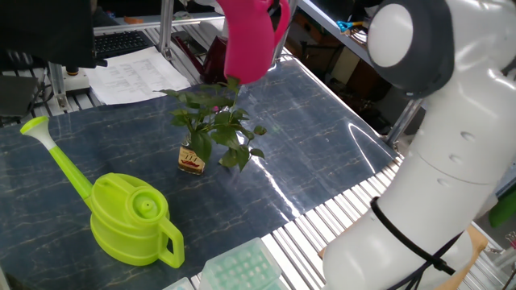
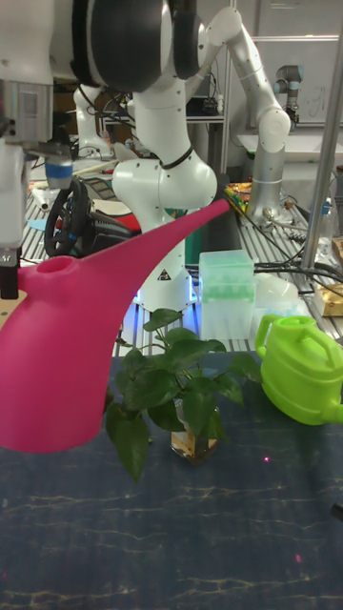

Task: Water the plant

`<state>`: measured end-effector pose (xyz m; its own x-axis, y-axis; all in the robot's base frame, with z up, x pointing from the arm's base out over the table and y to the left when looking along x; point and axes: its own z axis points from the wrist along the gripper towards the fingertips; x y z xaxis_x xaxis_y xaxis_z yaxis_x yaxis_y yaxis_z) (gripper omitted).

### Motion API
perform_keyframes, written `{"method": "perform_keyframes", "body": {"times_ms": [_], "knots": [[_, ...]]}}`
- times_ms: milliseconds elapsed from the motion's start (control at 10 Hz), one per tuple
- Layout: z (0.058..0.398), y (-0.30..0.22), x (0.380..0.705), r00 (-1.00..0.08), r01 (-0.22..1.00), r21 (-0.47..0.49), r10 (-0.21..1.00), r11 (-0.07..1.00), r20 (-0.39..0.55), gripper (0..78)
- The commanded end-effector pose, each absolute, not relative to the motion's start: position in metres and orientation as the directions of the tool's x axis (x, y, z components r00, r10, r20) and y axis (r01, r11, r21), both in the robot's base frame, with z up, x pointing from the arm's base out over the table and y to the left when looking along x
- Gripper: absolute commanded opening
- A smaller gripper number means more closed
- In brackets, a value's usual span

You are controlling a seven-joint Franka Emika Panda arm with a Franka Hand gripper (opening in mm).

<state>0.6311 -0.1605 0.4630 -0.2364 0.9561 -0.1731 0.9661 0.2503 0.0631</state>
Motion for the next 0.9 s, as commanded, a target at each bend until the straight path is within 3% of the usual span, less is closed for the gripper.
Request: {"method": "perform_keyframes", "body": {"times_ms": [100,400,900], "knots": [[0.4725,-0.1581,0.6384,-0.241,0.967,0.045,0.961,0.249,-0.134,1.2],[0.4723,-0.1584,0.6402,-0.256,0.965,0.034,0.959,0.262,-0.124,1.2],[0.4723,-0.1584,0.6402,-0.391,0.915,0.043,0.909,0.401,-0.146,1.2]]}}
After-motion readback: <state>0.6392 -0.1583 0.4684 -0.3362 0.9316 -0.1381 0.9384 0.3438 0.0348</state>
